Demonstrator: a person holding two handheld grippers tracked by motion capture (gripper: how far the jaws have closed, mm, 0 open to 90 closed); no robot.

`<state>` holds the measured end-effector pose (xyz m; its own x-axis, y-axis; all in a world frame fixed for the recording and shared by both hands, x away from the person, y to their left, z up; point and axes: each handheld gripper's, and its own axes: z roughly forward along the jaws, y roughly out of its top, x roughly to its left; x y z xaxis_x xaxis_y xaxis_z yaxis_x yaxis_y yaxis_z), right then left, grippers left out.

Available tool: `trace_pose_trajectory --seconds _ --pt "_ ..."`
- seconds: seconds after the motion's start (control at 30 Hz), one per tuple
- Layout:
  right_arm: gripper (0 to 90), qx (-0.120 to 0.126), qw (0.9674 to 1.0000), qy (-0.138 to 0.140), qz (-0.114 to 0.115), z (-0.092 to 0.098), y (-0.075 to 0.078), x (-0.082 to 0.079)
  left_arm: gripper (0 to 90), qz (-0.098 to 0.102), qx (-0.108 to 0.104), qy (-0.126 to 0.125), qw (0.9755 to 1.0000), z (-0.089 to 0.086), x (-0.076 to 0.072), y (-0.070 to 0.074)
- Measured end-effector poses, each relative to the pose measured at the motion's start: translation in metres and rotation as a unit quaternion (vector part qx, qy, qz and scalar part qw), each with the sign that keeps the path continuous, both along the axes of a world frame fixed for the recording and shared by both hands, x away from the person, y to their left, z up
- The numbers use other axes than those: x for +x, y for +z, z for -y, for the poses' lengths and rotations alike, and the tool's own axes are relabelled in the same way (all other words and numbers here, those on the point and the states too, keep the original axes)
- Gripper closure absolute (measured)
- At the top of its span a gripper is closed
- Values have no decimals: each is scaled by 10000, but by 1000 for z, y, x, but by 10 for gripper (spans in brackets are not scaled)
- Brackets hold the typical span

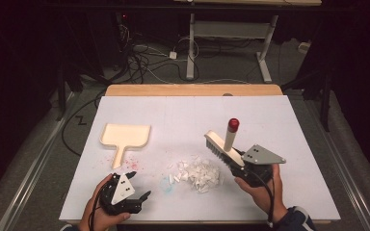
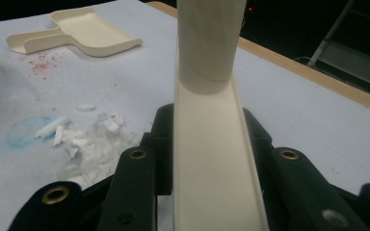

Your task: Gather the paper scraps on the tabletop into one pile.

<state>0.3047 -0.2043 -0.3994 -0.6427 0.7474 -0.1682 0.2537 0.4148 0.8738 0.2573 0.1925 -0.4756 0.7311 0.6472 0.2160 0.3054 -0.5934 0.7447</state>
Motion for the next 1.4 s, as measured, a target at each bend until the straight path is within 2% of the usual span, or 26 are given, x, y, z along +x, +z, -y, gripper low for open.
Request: trace_pose_trajectory --seconds 0.07,0.2,0.27,0.3,0.37,0.43,0.47,0.5,0.53,0.57,0.6,0.63,0.73,0.93,1.07,1.23,1.33,1.4 --pt "680 11 10000 -15 -9 4 1 -2 212 4 -5 -1 10000 0 0 0" --pt "680 12 9998 116 -171 21 4 -7 212 8 -32 -2 10000 0 0 0" --pt "680 -33 9994 266 -222 29 4 -11 212 6 -13 -9 10000 -1 0 0" --pt "680 -84 9984 468 -308 36 6 -17 212 4 -4 -14 10000 -1 0 0" --pt "680 -126 9978 568 -304 40 7 -20 212 3 -3 -23 10000 -1 0 0" --pt "681 -341 9958 732 -439 48 10 -28 212 8 -5 -29 10000 -1 0 0" --pt "681 -341 9958 732 -439 48 10 -28 212 8 13 -33 10000 -1 0 0" --pt "680 -475 9937 826 -584 50 7 -33 212 4 23 -28 10000 0 0 0" --pt "680 -475 9937 826 -584 50 7 -33 212 -1 29 -27 10000 0 0 0" --pt "681 -677 9910 891 -730 50 2 -36 212 -6 41 -33 10000 0 0 0" --pt "681 -677 9910 891 -730 50 2 -36 212 1 45 -45 10000 0 0 0" --pt "680 -804 9885 977 -830 51 -3 -38 212 0 49 -55 10000 1 0 0" --pt "680 -858 9871 995 -913 51 -7 -38 212 1 27 -50 10000 1 0 0" --pt "681 -855 9838 1154 -1075 38 -17 -36 212 -17 36 -52 10000 2 0 0" --pt "681 -850 9833 1233 -1032 18 -22 -33 212 -27 48 -62 10000 3 1 -1" --pt "681 -784 9827 1376 -960 1 -20 -29 213 -35 47 -70 10000 4 2 -1" --pt "681 -785 9843 1360 -810 -3 -15 -28 212 -36 32 -75 10000 3 1 -1" --pt "681 -646 9862 1335 -738 0 -9 -27 213 -40 23 -69 10000 3 1 -1"
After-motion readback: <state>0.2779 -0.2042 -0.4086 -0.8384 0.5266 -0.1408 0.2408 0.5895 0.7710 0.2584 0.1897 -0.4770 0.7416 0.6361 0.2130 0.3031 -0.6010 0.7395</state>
